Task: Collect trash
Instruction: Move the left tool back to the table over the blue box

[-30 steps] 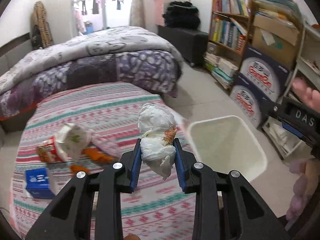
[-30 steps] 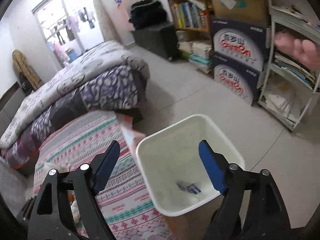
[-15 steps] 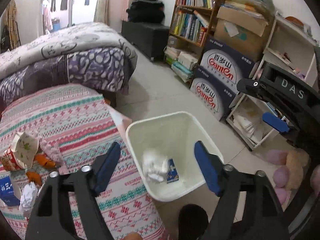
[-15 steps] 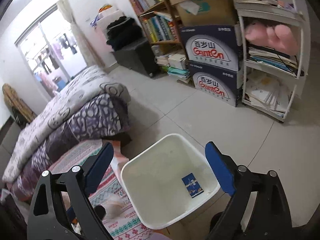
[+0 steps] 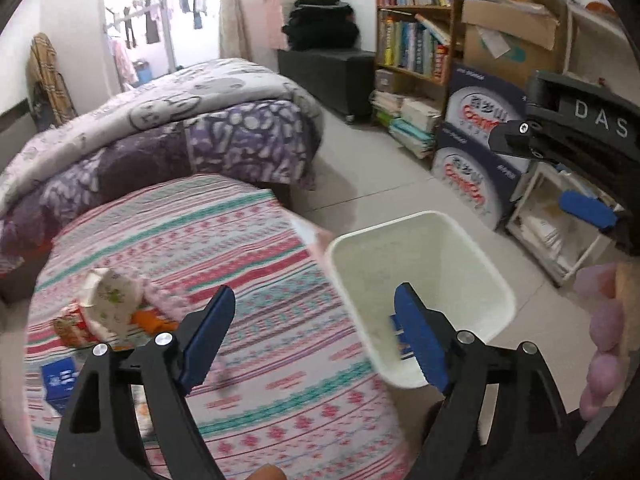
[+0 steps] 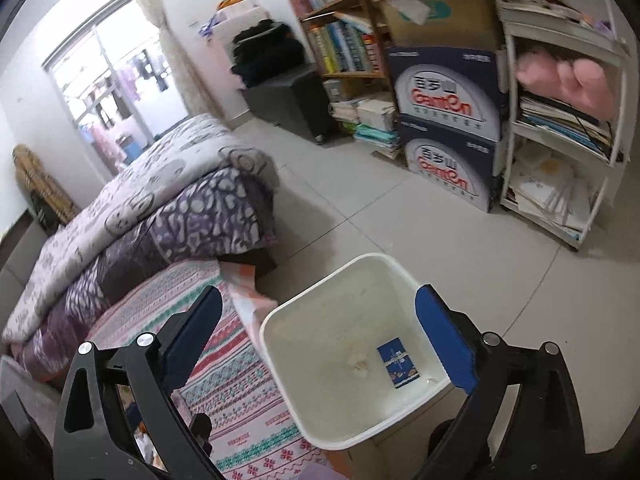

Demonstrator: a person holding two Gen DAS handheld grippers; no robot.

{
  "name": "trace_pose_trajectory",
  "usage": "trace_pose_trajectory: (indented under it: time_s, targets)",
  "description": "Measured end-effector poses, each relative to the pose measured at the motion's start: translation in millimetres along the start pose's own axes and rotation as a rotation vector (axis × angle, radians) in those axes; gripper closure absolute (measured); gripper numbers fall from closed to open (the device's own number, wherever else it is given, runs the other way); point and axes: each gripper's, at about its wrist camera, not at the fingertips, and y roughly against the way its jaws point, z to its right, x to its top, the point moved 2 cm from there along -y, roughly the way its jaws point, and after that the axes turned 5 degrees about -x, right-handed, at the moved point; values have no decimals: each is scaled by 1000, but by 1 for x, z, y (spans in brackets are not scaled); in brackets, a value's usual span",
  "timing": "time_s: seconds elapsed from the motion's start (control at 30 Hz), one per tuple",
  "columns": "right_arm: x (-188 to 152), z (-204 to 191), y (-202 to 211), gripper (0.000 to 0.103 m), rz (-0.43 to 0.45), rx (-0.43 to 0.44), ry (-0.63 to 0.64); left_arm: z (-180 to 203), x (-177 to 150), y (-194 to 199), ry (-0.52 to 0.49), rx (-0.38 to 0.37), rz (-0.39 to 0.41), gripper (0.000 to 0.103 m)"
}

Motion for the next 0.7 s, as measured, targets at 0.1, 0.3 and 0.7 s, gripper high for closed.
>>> trace_pose_trajectory:
  time_s: [0.1, 0.3, 0.7]
  targets:
    - [-6, -19, 1, 9, -1, 12, 45, -20, -6, 4, 4, 57, -9, 22]
    - [-21, -57, 2, 9, -4, 43, 121, -77, -22, 8, 106, 174, -57, 21]
    - [-69, -137, -4, 9, -75, 128, 303, -218, -71, 24, 453, 440, -190, 21]
